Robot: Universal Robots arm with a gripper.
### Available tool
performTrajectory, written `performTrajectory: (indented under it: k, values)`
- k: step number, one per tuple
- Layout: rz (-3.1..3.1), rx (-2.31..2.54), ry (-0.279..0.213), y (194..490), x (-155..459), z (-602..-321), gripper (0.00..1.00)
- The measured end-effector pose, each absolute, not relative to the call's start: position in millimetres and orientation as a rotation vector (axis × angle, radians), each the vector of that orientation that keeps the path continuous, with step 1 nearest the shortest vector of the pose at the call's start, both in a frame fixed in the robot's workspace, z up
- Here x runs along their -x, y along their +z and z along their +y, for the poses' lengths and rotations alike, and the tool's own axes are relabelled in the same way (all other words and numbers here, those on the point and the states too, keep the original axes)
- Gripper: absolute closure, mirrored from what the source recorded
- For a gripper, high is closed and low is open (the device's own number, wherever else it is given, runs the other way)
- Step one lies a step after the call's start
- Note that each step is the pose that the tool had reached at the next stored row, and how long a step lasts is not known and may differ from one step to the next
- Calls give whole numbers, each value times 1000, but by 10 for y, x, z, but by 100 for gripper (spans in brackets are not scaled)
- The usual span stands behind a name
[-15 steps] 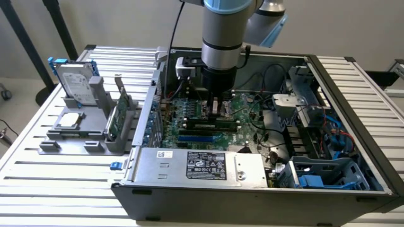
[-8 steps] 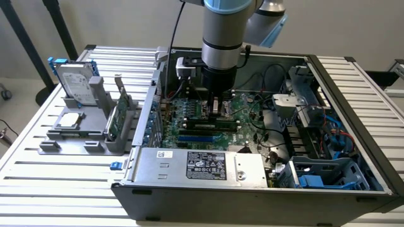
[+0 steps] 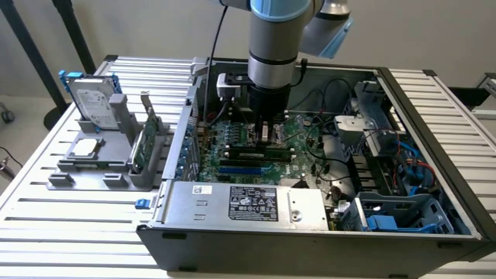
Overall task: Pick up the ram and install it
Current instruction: 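Press down the ram until it locks into place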
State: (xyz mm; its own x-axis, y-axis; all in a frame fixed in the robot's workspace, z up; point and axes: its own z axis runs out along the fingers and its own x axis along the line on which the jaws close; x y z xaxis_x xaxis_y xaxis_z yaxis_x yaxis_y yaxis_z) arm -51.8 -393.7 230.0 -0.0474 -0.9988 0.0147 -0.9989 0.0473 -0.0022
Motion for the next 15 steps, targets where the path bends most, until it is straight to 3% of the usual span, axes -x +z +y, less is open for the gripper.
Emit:
performTrajectory:
  k: [5, 15]
  values:
    - [-2265, -2165, 18, 2265, 518, -3936, 89]
    - [-2259, -2159, 4, 2582, 490, -3947, 89]
